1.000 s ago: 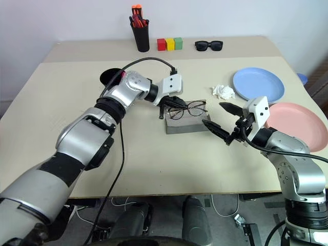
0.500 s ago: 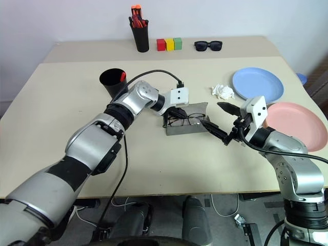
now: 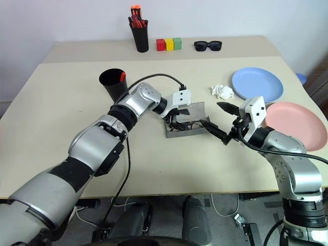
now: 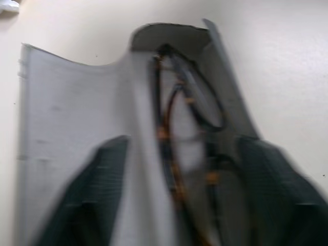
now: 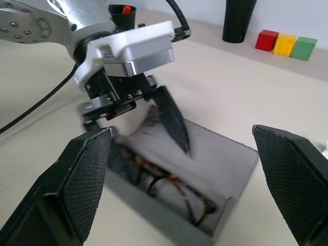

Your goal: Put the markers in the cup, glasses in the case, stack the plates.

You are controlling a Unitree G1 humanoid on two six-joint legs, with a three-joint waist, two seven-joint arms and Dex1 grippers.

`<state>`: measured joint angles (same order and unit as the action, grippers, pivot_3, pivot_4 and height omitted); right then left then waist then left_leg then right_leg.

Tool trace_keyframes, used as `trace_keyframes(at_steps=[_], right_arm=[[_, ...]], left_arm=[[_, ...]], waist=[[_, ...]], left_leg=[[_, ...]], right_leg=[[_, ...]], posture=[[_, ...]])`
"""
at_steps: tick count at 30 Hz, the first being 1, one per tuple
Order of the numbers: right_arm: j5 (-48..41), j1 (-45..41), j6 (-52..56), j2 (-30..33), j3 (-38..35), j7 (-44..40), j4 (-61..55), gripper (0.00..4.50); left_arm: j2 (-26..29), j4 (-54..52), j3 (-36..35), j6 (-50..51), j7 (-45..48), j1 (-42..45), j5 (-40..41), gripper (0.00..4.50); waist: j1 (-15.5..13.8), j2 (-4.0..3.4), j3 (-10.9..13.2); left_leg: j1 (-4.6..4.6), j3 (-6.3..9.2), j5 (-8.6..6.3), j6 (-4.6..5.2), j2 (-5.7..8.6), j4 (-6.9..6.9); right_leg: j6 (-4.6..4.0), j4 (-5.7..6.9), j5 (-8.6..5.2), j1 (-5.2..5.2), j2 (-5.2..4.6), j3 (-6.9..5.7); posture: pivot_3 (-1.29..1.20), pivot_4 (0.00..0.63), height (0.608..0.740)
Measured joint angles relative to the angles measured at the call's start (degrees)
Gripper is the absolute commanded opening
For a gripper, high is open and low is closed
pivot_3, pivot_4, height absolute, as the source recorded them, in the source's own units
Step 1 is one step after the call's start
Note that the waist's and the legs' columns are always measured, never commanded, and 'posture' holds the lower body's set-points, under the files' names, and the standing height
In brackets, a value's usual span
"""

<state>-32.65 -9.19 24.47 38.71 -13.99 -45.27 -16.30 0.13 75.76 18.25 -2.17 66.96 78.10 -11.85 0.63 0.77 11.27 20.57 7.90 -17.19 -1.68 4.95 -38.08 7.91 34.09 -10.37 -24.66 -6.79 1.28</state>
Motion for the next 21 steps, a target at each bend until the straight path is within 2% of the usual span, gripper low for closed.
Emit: trace_keyframes(at_steps=[11,19,21], right_arm=[[2.25,-3.10,-2.22,-1.21,1.91,0.32,2.81,4.50],[7.78,-8.85,-6.43,-2.26,3.65,2.82,8.99,4.50],[9.30,-9.69,-7.05,-2.36,4.44,3.34,10.59,4.50]], left_arm=[[5.13,-2.69,-6.89,-8.44,-1.64,1.12,2.64,4.47],[9.91,-10.65,-14.49,-7.98,3.63,-0.18,10.87,4.47],[11.54,-14.33,-15.78,-6.71,4.83,-2.63,13.07,3.96]], waist=[[0.01,0.00,0.00],[0.39,-0.03,-0.01],[0.38,-0.05,-0.02]], left_leg=[[-0.01,0.01,0.00,-0.01,0.00,0.00],[-0.08,-0.01,0.00,-0.01,0.00,0.04],[-0.07,0.01,0.00,-0.01,0.00,0.04]], right_leg=[[0.00,0.00,0.00,0.00,0.00,0.00],[0.01,0.02,0.02,-0.01,-0.01,0.01],[0.01,0.05,0.02,-0.01,0.00,0.02]], posture=[[0.00,0.150,0.740],[0.00,0.150,0.740],[0.00,0.150,0.740]])
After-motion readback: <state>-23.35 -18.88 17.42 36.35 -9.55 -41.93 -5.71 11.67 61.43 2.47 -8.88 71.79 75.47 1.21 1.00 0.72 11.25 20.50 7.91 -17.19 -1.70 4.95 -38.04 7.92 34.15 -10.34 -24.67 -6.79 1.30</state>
